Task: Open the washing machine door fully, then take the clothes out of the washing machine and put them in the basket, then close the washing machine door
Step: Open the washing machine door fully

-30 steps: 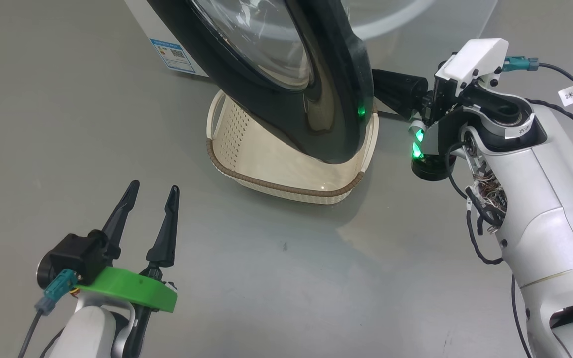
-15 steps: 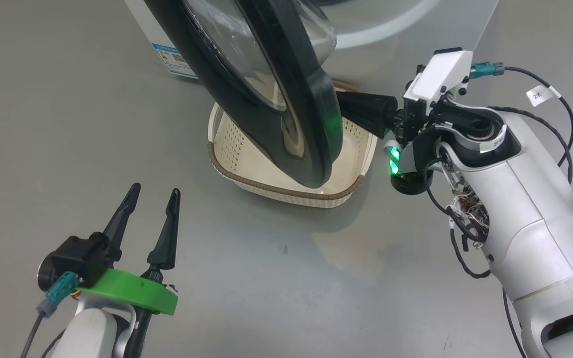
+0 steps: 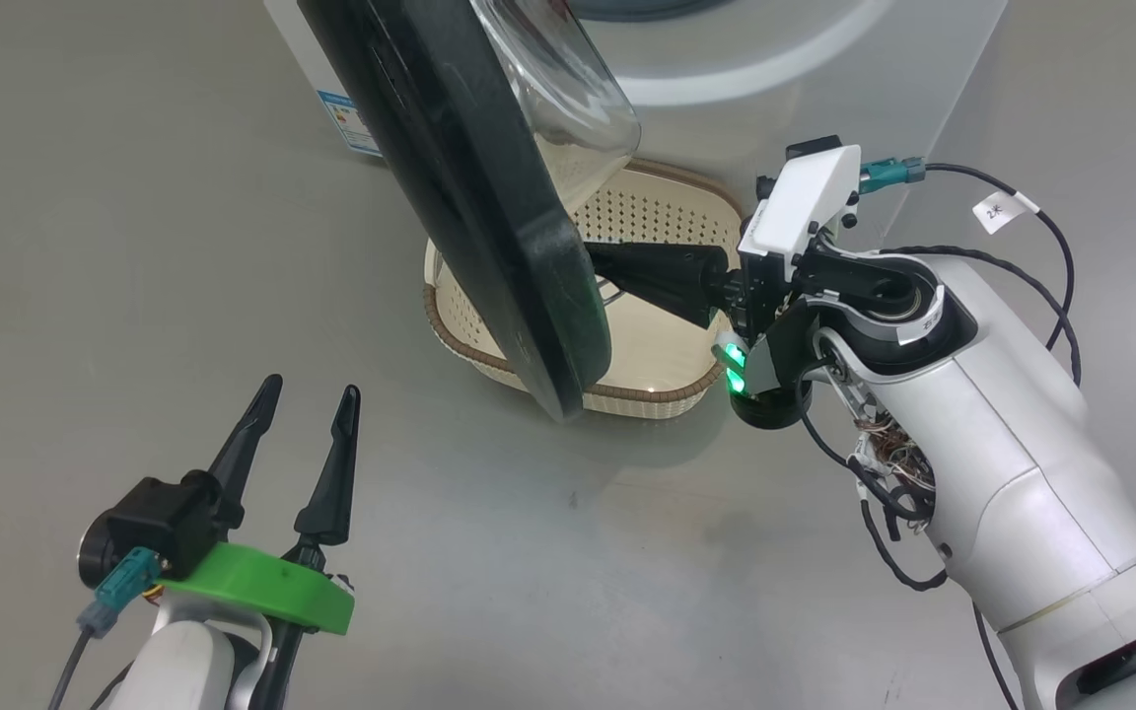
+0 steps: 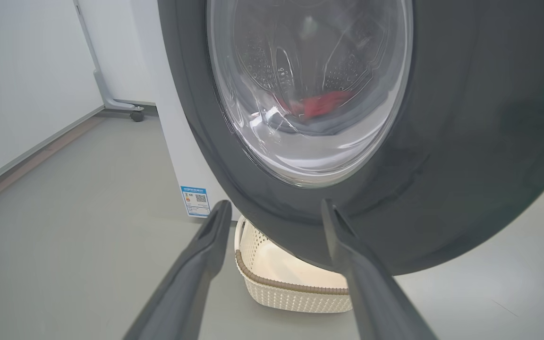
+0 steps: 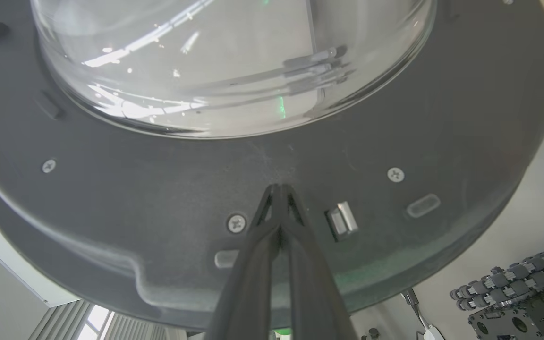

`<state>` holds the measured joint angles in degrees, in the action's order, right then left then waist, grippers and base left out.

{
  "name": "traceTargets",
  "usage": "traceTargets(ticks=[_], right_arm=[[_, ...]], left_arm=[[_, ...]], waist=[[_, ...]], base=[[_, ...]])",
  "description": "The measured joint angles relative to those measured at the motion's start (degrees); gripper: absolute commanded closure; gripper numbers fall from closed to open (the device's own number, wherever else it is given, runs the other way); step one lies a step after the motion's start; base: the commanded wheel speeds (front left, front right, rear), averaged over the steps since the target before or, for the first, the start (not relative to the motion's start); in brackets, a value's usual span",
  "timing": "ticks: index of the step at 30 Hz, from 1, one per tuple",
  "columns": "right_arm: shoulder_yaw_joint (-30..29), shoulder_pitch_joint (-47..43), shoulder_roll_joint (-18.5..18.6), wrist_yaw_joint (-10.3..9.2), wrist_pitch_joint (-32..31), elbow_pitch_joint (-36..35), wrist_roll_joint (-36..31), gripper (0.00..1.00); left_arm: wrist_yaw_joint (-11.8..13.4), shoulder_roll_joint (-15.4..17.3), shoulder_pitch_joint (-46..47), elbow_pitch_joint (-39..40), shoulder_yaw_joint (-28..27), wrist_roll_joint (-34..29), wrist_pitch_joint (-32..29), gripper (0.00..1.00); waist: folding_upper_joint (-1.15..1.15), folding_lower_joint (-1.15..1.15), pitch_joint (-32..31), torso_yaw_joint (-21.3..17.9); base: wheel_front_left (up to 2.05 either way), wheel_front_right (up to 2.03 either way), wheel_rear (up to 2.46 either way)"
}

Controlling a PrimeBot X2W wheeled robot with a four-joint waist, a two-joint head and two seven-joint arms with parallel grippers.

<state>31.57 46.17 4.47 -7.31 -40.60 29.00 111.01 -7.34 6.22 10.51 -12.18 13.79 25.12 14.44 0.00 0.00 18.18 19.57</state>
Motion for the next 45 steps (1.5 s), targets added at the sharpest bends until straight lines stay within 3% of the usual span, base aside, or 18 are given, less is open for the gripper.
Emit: traceTargets(ticks=[19, 35, 41, 45], right_arm=[[9.4, -0.7, 0.1, 0.0, 1.6, -4.0, 5.8, 1.0], [11.6, -0.6, 0.0, 0.0, 5.3, -4.9, 8.0, 1.0], [11.4, -0.6, 0.1, 0.0, 7.7, -5.1, 5.6, 1.0], [12.7, -0.6, 2.6, 0.33, 10.2, -5.1, 0.7, 1.0]], left_arm=[[0.0, -0.1, -0.2, 0.0, 0.9, 0.0, 0.0, 0.0], [0.0, -0.1, -0.2, 0.0, -0.5, 0.0, 0.0, 0.0], [0.0, -0.1, -0.4, 0.0, -1.5, -0.6, 0.0, 0.0], [0.0, 0.2, -1.2, -0.3, -2.6, -1.5, 0.0, 0.0]], waist=[[0.0, 0.0, -0.3, 1.0], [0.0, 0.0, -0.2, 0.9], [0.0, 0.0, -1.2, -0.3], [0.0, 0.0, -2.3, -1.3]], base=[[0.0, 0.0, 0.0], [0.0, 0.0, 0.0], [0.0, 0.0, 0.0], [0.0, 0.0, 0.0]])
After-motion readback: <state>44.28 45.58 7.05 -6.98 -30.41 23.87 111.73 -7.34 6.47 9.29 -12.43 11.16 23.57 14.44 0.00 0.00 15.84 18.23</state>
